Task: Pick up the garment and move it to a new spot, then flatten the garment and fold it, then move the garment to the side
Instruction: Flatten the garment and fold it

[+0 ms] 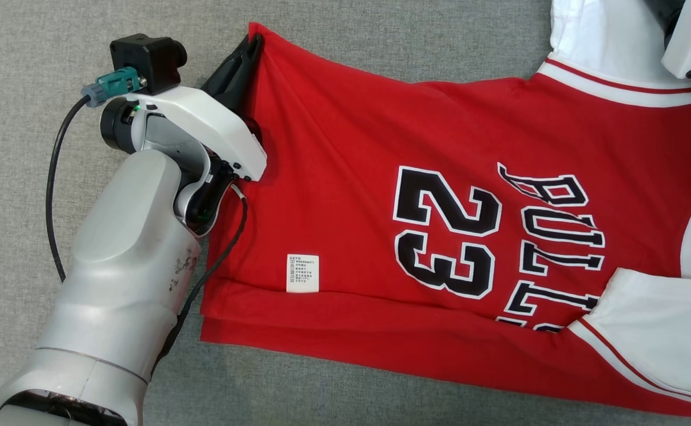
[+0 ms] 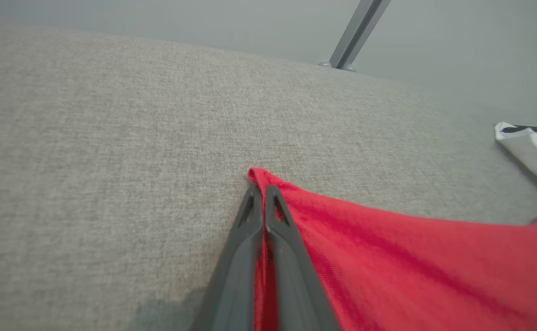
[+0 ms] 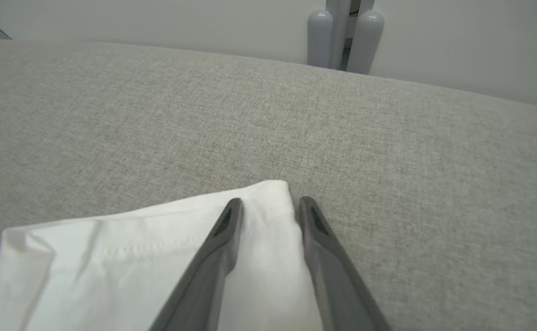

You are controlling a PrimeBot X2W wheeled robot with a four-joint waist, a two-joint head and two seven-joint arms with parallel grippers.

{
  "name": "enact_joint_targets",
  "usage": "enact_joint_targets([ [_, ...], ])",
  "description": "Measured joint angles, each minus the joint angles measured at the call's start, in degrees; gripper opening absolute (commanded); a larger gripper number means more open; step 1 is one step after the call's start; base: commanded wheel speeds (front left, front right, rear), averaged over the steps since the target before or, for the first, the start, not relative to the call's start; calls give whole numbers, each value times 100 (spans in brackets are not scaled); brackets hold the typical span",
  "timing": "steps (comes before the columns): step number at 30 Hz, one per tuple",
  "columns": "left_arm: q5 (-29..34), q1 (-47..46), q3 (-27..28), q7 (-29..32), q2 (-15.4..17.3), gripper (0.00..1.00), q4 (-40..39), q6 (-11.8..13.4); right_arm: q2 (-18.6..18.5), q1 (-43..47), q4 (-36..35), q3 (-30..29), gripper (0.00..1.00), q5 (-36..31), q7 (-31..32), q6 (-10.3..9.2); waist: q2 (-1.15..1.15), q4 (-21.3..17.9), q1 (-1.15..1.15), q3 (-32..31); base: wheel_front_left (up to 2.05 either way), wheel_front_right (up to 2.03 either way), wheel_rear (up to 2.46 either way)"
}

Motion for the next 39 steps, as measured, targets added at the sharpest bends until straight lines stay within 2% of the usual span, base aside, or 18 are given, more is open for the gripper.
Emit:
enact_joint_targets([
  [1,-34,-8,-29,-7,3,0,12,0,-18,-18,15,46,0,62,42,0,0,5,0,-3,0,0,0],
  [4,-118,-31,-104,-46,14,0,40,0,-93,-70,19,170,0,182,5,1,0,17,0,-14,0,0,0],
  [10,-243,-10,-250,-134,114,0,105,0,-221,-101,-24,192,0,519,-571,1,0,-8,0,-120,0,0,0],
  [23,-434,370,-238,-189,635,0,-131,8,-494,140,-758,366,0,1344,-1407,1,0,-297,0,-468,0,0,0],
  [28,-575,759,-281,-99,769,0,-558,8,-700,657,-1360,477,0,1677,-1724,0,0,-384,0,-650,0,0,0],
  [32,-661,1218,-266,-63,1000,0,-1074,13,-980,1256,-1953,490,0,1957,-1990,0,0,-472,0,-822,0,0,0],
  [39,-732,2206,-207,165,1460,0,-2287,343,-1369,2652,-2989,308,0,2513,-2509,0,0,-664,0,-1094,0,0,0],
])
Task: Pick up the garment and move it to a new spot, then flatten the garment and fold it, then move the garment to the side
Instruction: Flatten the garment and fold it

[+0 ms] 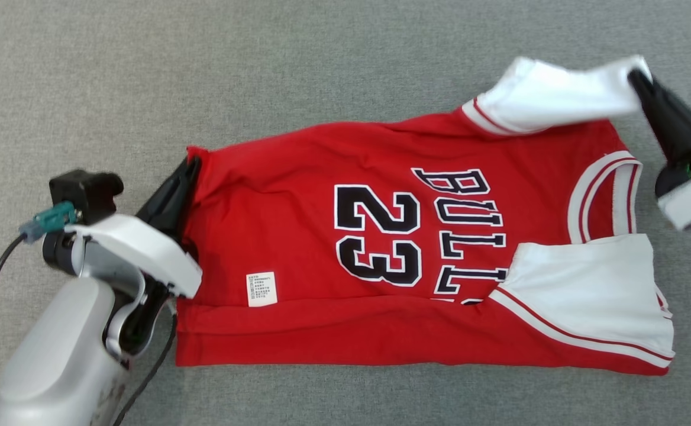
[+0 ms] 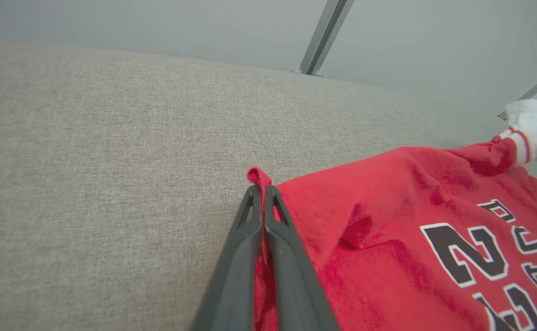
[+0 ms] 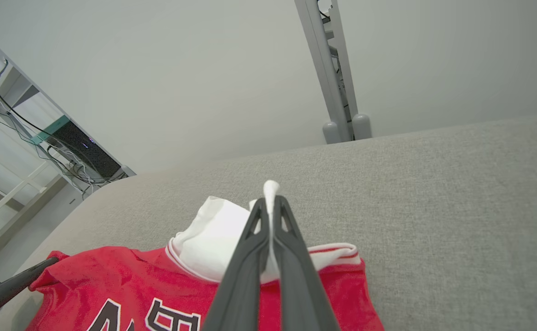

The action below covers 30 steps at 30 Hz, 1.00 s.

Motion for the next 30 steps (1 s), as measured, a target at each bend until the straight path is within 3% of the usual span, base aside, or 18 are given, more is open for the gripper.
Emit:
enact_joint_targets([
  [7,-129,901,142,225,425,0,-1306,477,-157,1679,-936,-552,0,569,-543,-1,0,-129,0,-198,0,0,0],
  [13,-244,1300,316,241,611,0,-1907,642,-75,2527,-1281,-998,0,673,-645,-1,0,-192,0,-224,0,0,0],
  [24,-644,2058,525,88,534,0,-2204,833,683,3721,-1425,-1605,0,511,-671,-1,0,-281,0,-192,0,0,0],
  [25,-706,2101,539,79,491,7,-2158,832,743,3765,-1366,-1604,0,444,-671,-1,0,-281,0,-196,0,0,0],
  [26,-732,2150,534,46,465,35,-2108,833,793,3810,-1312,-1602,2,375,-671,-1,0,-283,0,-204,0,0,0],
  [27,-733,2194,525,23,457,53,-2048,835,846,3850,-1252,-1614,39,242,-671,-1,0,-288,0,-213,0,0,0],
  [28,-756,2245,552,-59,414,100,-2014,835,914,3883,-1198,-1671,96,115,-671,-1,0,-292,0,-226,0,0,0],
  [30,-723,2326,554,-224,336,100,-1936,884,1061,3936,-1059,-1796,100,-214,-672,-1,0,-306,0,-264,0,0,0],
])
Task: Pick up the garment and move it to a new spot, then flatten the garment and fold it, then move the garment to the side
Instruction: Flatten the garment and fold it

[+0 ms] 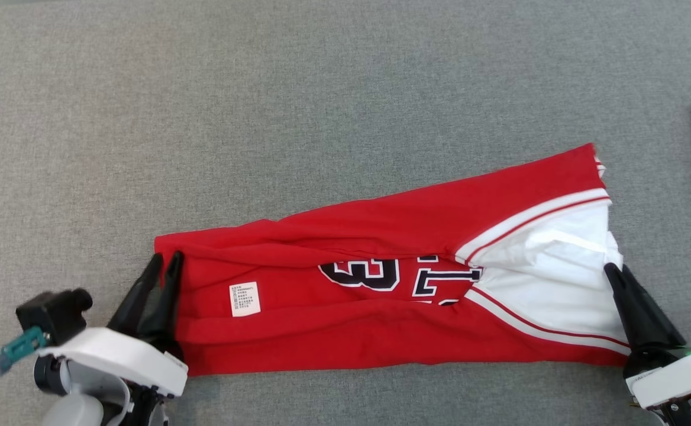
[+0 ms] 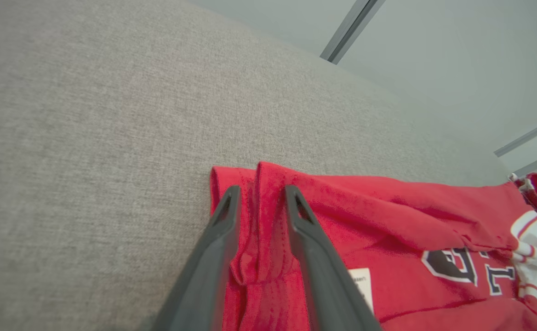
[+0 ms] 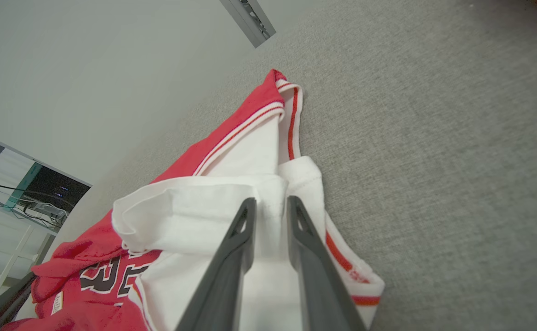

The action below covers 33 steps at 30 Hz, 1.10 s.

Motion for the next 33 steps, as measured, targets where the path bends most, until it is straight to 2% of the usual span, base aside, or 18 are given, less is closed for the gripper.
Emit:
enact_joint_targets([
  [8,377,251,180,-840,-315,100,120,219,932,140,2,-1223,100,-2001,-4,0,0,-42,0,-182,0,0,0],
  [12,765,252,419,-957,-584,100,44,323,1422,170,-320,-1967,100,-3025,-5,0,0,-27,0,-302,0,0,0],
  [16,1325,192,942,-972,-945,100,-247,378,1766,198,-638,-2362,100,-3884,-4,0,0,-17,0,-422,0,0,0],
  [22,2092,188,1527,-981,-1438,100,-475,261,1979,131,-790,-2460,100,-4740,38,1,0,-21,0,-633,0,0,0],
  [28,2742,451,1551,-992,-1422,100,-130,135,2073,170,-687,-2360,100,-5144,236,1,0,-37,0,-894,0,0,0],
  [33,2978,692,1408,-991,-1340,100,289,131,2146,319,-550,-2292,100,-5200,323,0,0,-52,0,-1082,0,0,0],
])
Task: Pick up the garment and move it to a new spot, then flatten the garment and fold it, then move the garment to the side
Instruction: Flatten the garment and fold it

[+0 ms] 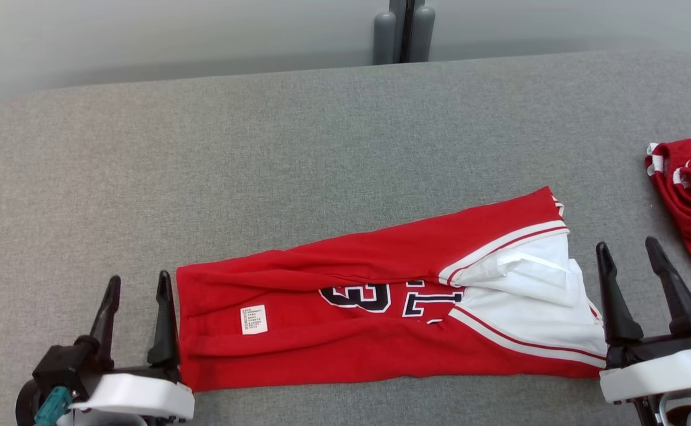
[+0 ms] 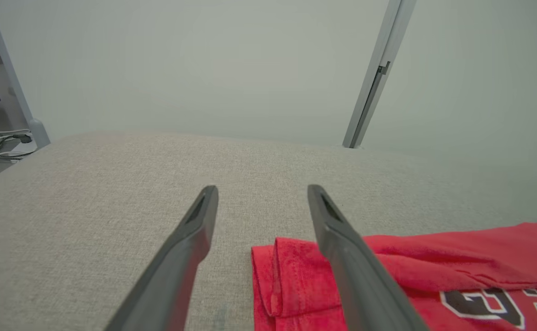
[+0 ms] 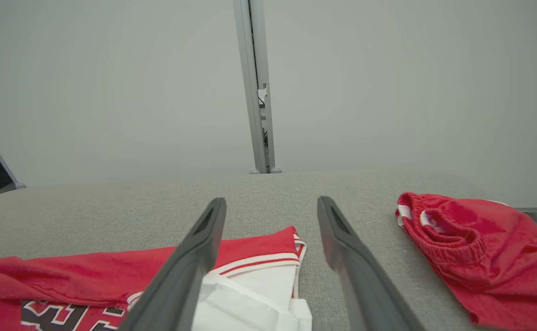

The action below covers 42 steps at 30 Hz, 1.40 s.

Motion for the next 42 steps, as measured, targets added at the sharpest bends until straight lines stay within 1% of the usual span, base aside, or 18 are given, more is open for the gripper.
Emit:
enact_joint_targets([
  [9,25,98,-55,1,59,100,242,-45,35,143,133,-24,100,-22,43,1,0,72,0,-156,0,0,0],
  [21,-2,-48,-71,2,141,100,314,-89,16,48,265,-183,100,-27,178,1,0,188,0,-70,0,0,0],
  [24,-11,-86,-88,21,145,100,291,-89,-80,-116,530,-279,100,-36,269,0,0,207,0,-13,0,0,0],
  [28,-9,-158,-147,45,145,100,254,-88,-122,-393,1014,-127,100,-11,357,1,0,247,0,64,0,0,0],
  [29,-9,-165,-160,46,137,100,254,-85,-129,-443,1174,-93,100,-8,393,1,0,259,0,87,0,0,0],
  [30,-9,-205,-193,48,116,100,255,-85,-134,-529,1504,-57,100,47,458,1,0,287,0,144,0,0,0],
  [37,1,-415,-303,46,56,100,288,-110,-160,-875,2544,222,100,254,502,1,0,364,0,385,0,0,0],
  [42,12,-481,-344,45,27,100,321,-119,-192,-1028,2871,392,100,449,410,1,0,380,0,467,0,0,0],
])
